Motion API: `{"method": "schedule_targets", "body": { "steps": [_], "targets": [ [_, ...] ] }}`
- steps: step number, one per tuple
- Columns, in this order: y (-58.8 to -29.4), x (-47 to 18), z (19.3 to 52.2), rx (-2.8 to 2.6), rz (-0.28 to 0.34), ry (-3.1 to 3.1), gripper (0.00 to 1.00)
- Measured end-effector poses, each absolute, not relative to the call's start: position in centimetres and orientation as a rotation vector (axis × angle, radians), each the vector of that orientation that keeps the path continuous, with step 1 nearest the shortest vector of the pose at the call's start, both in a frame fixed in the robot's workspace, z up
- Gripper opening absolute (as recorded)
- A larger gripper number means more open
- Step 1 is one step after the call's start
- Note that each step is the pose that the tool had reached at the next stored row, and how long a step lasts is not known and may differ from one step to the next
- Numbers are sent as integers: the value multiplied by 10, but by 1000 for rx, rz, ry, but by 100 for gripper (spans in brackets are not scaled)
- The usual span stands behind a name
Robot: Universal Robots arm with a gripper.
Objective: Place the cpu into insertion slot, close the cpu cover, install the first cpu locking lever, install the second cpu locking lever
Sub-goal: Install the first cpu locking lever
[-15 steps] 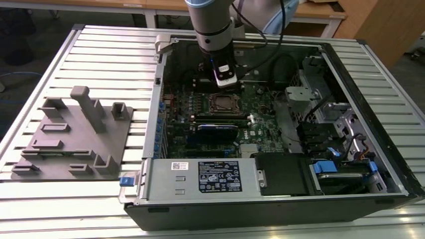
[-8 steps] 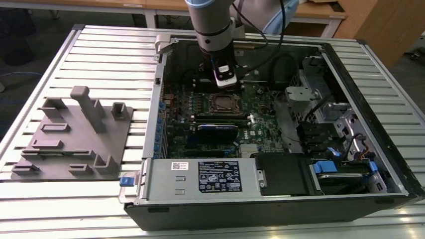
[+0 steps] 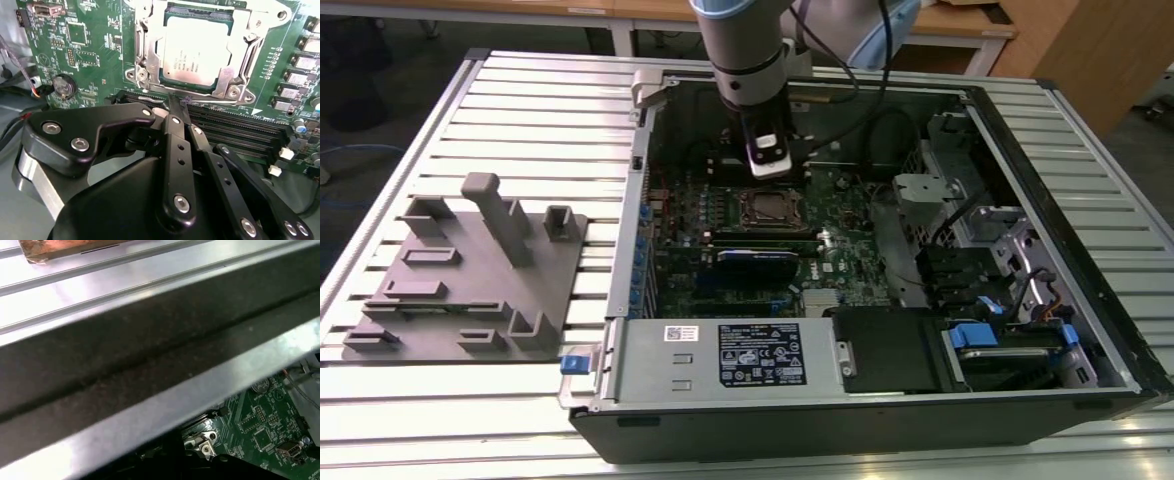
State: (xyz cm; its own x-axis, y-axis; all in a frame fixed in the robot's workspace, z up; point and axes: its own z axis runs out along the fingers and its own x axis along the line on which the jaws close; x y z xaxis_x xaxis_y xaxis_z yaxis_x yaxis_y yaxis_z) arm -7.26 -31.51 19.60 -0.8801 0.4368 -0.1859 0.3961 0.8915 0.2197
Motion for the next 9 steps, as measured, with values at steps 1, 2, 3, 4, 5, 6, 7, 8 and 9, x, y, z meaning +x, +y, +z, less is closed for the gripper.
{"method": "schedule_targets", "body": {
  "steps": [1, 2, 3, 4, 5, 6, 7, 8, 9],
  "targets": [
    [-315, -73, 196, 638, 257, 2826, 11],
    [-314, -73, 196, 643, 256, 2825, 11],
    [-314, -73, 196, 646, 256, 2824, 11],
    [-313, -73, 196, 649, 255, 2823, 11],
    [-312, -73, 195, 651, 255, 2823, 11],
    [-312, -73, 195, 653, 254, 2822, 11],
    [-311, -73, 195, 656, 252, 2821, 11],
    [-311, -73, 195, 659, 249, 2819, 11],
    [-311, -73, 195, 663, 248, 2818, 11]
  ]
}}
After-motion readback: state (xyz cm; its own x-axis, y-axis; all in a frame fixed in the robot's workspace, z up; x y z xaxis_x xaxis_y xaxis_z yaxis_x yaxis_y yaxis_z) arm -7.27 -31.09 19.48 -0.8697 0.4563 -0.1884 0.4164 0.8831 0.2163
